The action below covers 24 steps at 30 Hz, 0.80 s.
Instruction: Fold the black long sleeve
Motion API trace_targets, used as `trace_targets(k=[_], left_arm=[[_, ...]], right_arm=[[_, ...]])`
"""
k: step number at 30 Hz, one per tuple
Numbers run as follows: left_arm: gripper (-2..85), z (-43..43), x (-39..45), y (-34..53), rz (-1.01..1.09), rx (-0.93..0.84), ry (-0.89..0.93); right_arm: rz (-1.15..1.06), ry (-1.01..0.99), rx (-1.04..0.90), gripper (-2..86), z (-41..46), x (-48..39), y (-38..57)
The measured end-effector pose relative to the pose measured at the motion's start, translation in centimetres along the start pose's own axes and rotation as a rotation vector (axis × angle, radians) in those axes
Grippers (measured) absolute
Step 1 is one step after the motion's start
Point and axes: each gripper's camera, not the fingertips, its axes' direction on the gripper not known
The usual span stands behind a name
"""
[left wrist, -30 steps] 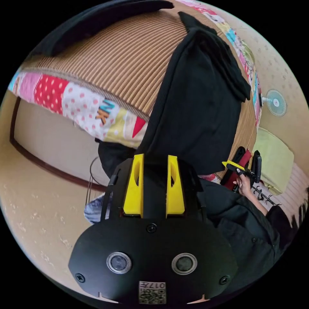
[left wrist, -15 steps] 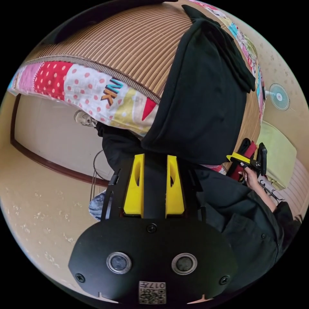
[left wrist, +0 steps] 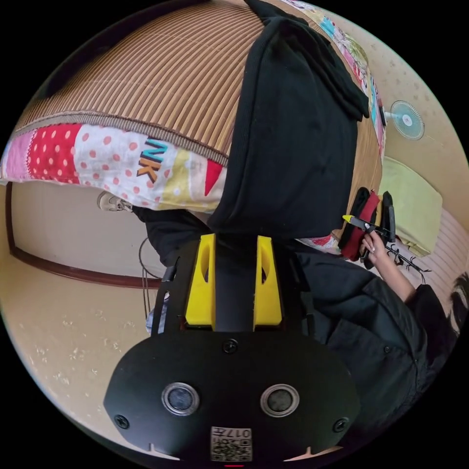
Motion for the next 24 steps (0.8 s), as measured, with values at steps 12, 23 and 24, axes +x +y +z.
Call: trace_targets(k=[12,23,24], left_arm=[[9.1,1.8,-0.1,-5.7,0.113,-0.132,-0.208],[3.7,-0.4,-7.0,-4.9,0.074,-0.233,0.474],[3.7,-0.9,-8.0,-4.3,0.073,-0.226,0.590]], right_arm=[[0.007,0.075,-0.037,8.7,2.8,1.6,3.3],[0.109,-0.076,0.084,9.1,4.1,4.3,4.6],[0.117,-0.097,0.108,9.2,4.3,4.7,4.7]])
